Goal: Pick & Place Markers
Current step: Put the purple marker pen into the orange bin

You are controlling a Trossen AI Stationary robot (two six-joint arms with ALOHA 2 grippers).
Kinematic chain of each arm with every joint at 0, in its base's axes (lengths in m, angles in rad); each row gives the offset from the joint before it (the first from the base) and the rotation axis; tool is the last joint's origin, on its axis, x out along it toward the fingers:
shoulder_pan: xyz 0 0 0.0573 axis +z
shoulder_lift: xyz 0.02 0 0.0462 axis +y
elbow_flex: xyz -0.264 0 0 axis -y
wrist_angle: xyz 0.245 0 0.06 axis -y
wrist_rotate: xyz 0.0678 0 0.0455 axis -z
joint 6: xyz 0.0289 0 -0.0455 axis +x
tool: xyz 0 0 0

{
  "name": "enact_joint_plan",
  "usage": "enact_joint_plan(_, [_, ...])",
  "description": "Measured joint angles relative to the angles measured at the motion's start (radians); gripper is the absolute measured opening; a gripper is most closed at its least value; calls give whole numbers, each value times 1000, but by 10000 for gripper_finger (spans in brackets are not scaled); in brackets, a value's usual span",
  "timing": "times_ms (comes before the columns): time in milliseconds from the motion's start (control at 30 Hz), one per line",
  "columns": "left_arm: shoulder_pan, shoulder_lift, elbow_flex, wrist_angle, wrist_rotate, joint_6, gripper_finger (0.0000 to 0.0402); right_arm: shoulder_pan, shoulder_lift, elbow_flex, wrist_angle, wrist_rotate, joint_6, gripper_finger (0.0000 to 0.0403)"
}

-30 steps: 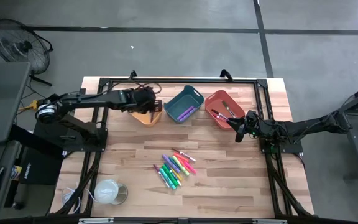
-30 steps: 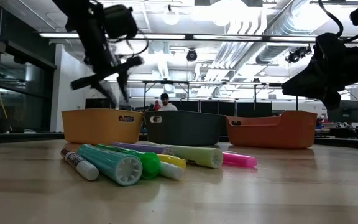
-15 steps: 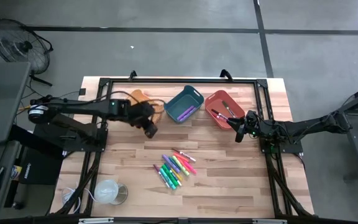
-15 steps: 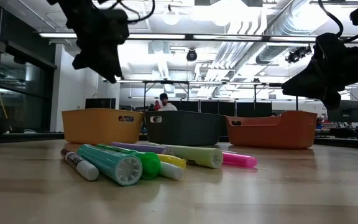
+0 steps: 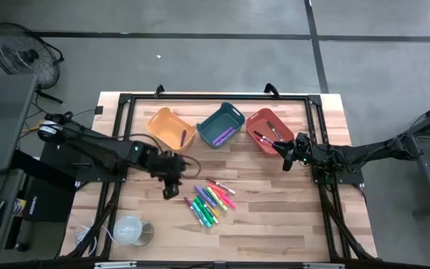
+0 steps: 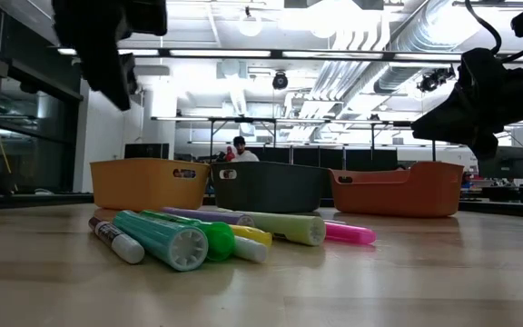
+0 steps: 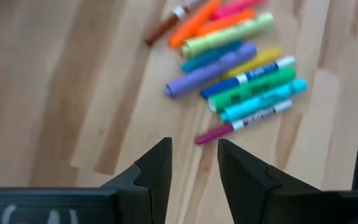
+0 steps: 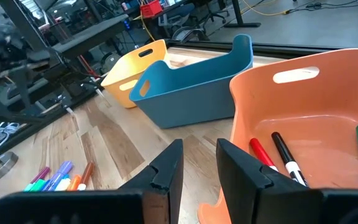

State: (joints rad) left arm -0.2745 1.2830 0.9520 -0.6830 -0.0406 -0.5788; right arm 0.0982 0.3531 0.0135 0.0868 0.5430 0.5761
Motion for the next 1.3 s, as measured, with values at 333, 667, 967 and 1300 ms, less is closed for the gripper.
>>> enact_joint_plan(333, [-124, 157, 0, 98, 34, 196, 127, 0, 0, 0, 0, 0, 0, 85])
enact_joint_plan(667, [-147, 298, 0, 231, 111, 499, 127, 0, 0, 0, 0, 0, 0, 85])
enact_joint_plan(967, [-145, 353, 0, 247, 70, 609, 171, 0, 0, 0, 0, 0, 0, 85])
enact_joint_plan(1300, [-145, 417, 0, 263, 29, 735, 213, 0, 0, 0, 0, -1, 0, 85])
